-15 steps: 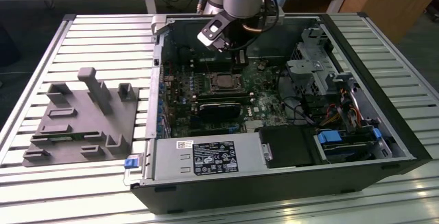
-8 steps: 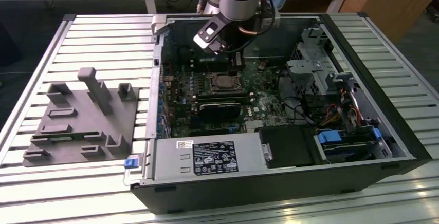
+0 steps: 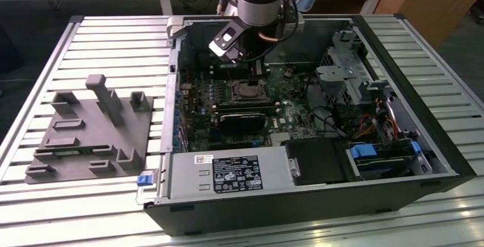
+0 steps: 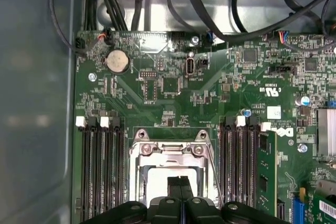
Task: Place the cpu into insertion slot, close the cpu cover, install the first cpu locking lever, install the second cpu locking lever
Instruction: 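Close the cpu cover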
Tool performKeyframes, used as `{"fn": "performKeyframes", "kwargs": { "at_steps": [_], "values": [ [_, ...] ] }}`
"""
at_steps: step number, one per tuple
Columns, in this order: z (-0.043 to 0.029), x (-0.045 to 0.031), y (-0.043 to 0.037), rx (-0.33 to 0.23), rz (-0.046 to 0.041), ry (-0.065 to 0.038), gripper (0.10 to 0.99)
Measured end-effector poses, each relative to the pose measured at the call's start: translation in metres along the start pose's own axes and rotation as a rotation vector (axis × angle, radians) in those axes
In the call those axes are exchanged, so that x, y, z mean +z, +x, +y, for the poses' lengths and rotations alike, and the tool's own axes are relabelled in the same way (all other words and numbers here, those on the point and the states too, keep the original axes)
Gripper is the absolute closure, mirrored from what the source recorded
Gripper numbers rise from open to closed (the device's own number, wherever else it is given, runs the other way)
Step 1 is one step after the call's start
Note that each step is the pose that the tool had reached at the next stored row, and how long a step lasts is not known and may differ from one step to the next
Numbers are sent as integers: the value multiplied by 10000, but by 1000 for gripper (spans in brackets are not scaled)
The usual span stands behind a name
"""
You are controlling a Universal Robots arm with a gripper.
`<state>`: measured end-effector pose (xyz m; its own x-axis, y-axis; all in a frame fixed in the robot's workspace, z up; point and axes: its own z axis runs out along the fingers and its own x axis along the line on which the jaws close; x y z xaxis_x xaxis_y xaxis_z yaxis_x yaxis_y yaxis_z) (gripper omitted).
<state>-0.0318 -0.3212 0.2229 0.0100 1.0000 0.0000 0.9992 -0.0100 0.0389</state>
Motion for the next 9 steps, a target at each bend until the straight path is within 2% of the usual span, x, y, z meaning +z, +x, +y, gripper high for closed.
{"fn": "performKeyframes", "kwargs": {
  "at_steps": [9],
  "values": [
    [-16,4,0,-145,6,0,980]
  ]
}}
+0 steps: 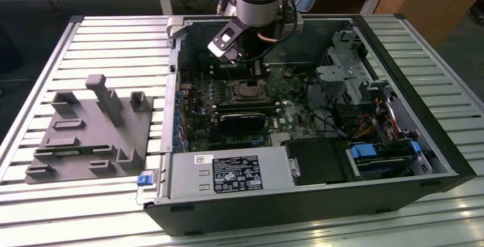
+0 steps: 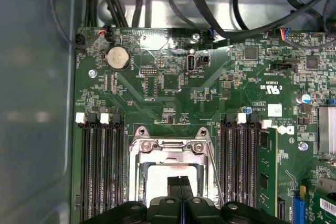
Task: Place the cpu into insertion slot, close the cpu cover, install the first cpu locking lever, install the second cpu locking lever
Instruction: 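Close the cpu cover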
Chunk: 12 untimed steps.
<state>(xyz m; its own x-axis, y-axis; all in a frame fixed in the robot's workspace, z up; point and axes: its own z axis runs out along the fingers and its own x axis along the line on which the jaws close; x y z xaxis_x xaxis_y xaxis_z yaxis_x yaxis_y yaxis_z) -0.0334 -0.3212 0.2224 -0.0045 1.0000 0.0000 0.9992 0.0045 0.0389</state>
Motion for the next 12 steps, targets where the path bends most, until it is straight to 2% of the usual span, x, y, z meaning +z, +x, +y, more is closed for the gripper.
{"fn": "performKeyframes", "kwargs": {
  "at_steps": [12],
  "values": [
    [-1,6,-1,-2139,51,3,980]
  ]
}}
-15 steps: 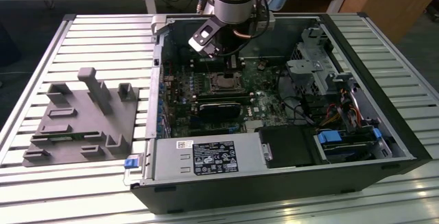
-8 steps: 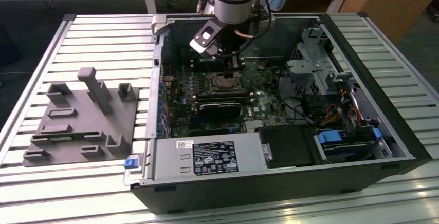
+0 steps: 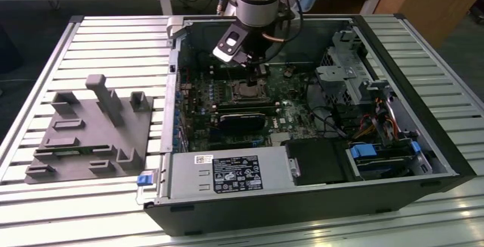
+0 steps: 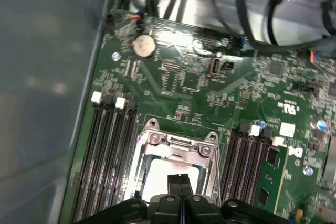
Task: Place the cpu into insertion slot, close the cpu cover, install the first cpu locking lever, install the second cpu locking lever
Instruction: 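Close the cpu cover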
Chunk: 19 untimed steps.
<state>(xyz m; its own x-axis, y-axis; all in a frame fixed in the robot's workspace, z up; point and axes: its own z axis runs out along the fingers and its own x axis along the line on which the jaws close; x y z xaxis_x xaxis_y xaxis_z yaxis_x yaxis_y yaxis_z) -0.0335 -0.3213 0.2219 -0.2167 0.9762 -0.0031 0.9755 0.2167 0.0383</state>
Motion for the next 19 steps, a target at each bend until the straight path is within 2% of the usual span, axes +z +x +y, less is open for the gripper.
{"fn": "performKeyframes", "kwargs": {
  "at_steps": [19],
  "values": [
    [-1,12,0,-3463,24,12,980]
  ]
}}
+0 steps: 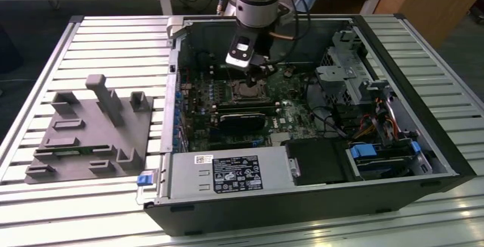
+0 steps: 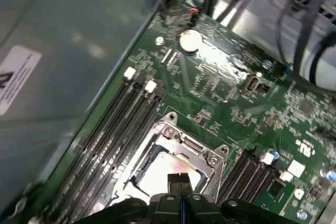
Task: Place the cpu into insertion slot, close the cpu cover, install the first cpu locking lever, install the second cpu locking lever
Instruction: 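Close the cpu cover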
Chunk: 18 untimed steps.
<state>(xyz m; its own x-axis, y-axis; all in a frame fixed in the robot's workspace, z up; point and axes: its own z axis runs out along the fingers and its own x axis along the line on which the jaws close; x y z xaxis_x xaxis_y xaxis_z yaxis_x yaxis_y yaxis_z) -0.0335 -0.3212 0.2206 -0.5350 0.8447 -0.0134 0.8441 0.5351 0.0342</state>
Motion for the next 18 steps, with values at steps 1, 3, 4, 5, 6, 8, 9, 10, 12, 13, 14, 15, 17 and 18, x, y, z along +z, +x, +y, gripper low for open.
{"fn": "performKeyframes", "kwargs": {
  "at_steps": [1,3,4,5,6,8,9,10,12,13,14,15,17,18],
  "values": [
    [0,1,0,-179,1,1,980],
    [0,2,0,-556,4,2,980],
    [0,3,0,-735,5,3,980],
    [0,3,0,-916,7,4,980],
    [0,4,0,-1095,8,4,980],
    [0,5,0,-1455,11,5,980],
    [0,6,0,-1635,12,6,980],
    [0,6,0,-1816,13,8,980],
    [0,7,0,-2187,16,9,980],
    [0,8,0,-2365,17,9,980],
    [-1,9,0,-2546,18,10,980],
    [-1,9,0,-2731,20,10,980],
    [-1,10,0,-3091,22,12,980],
    [-1,11,0,-3271,23,13,980]
  ]
}}
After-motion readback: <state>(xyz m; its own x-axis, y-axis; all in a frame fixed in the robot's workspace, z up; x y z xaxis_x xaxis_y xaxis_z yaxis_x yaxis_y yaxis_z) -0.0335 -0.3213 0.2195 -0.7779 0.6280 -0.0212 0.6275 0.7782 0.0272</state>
